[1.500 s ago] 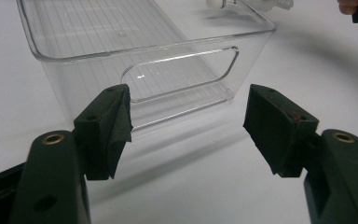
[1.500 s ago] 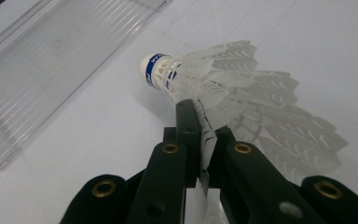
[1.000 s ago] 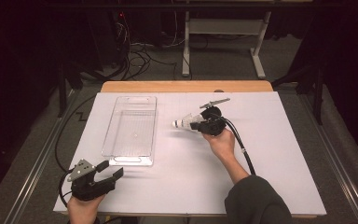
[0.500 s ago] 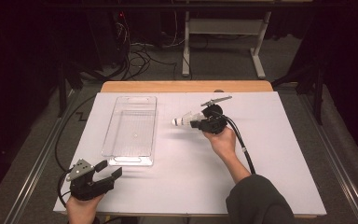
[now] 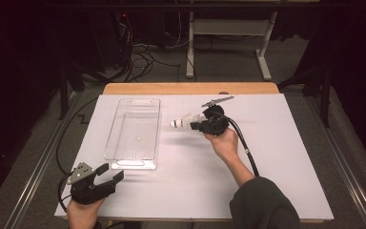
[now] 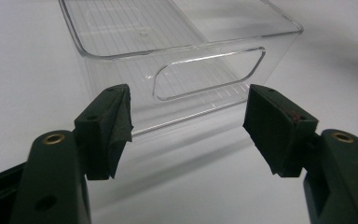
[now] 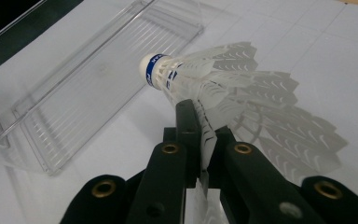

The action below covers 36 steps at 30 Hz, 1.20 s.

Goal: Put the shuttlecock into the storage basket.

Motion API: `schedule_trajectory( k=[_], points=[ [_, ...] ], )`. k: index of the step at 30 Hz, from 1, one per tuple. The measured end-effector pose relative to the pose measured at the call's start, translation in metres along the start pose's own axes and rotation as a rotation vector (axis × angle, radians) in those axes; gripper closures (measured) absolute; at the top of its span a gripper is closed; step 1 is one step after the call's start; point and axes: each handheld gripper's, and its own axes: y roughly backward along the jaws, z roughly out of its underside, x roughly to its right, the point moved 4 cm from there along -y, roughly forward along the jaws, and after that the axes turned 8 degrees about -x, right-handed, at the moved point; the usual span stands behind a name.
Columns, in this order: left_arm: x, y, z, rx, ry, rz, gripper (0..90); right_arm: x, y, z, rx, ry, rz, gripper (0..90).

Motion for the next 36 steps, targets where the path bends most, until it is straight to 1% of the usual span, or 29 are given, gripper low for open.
schedule_trajectory(
  k=[10, 12, 20, 25, 32, 36],
  points=[
    [-0.001, -0.001, 0.000, -0.009, -0.001, -0.004, 32.8, -0.005, 0.001, -0.006, 0.006, 0.004, -0.016, 89.5],
    [-0.002, -0.002, 0.001, -0.011, 0.006, -0.004, 32.8, -0.007, 0.002, -0.009, 0.009, 0.010, -0.020, 89.5],
    [-0.001, -0.002, 0.002, -0.014, 0.007, -0.004, 32.8, -0.013, 0.002, -0.014, 0.012, 0.016, -0.027, 89.5],
    [-0.002, -0.002, 0.001, -0.014, 0.003, -0.010, 32.8, -0.015, 0.002, -0.017, 0.012, 0.021, -0.030, 89.5],
    [-0.002, -0.002, 0.001, -0.013, 0.006, -0.008, 32.8, -0.018, 0.003, -0.023, 0.015, 0.029, -0.034, 89.5],
    [-0.001, -0.002, 0.001, -0.018, -0.001, -0.008, 32.8, -0.023, 0.003, -0.028, 0.019, 0.036, -0.039, 89.5]
  ],
)
